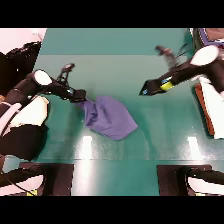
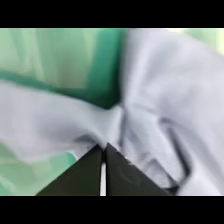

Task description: Fold the shirts.

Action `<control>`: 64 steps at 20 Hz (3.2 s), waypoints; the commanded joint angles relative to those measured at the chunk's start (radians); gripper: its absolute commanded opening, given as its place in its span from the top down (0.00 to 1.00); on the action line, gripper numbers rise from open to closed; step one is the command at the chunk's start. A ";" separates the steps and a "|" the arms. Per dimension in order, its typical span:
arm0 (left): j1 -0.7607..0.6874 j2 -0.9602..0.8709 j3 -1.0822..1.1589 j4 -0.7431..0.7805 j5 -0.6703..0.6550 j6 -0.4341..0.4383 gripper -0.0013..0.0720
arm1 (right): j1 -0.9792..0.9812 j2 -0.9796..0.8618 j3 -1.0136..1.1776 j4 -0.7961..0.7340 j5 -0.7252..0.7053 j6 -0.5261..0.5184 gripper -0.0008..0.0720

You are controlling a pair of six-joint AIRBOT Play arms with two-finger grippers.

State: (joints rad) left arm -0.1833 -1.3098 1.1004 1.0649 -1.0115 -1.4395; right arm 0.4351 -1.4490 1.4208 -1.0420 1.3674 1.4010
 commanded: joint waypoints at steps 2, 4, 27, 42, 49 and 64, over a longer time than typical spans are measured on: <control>0.031 0.064 0.010 0.081 -0.062 0.000 0.95 | 0.136 -0.205 0.077 0.037 -0.083 -0.033 0.18; 0.031 0.064 0.010 0.087 -0.078 0.000 0.95 | 0.167 -0.290 0.178 0.090 -0.087 -0.041 0.18; 0.031 0.378 0.435 0.223 -0.050 -0.027 0.95 | -0.003 -0.047 0.544 -0.087 -0.072 -0.017 0.97; 0.031 0.446 0.647 0.012 -0.205 -0.061 0.95 | -0.098 0.561 0.194 -0.156 0.018 0.185 0.97; 0.031 0.227 0.150 0.032 -0.132 -0.012 0.95 | -0.005 0.502 -0.433 -0.155 -0.294 0.199 0.97; 0.031 -0.008 0.117 0.056 0.278 0.011 0.95 | -0.121 0.075 -0.139 -0.159 -0.439 0.185 0.96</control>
State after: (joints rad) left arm -0.1524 -1.3132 1.2167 1.1160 -0.7597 -1.4315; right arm 0.3214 -1.3430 1.2304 -1.2003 0.8936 1.5967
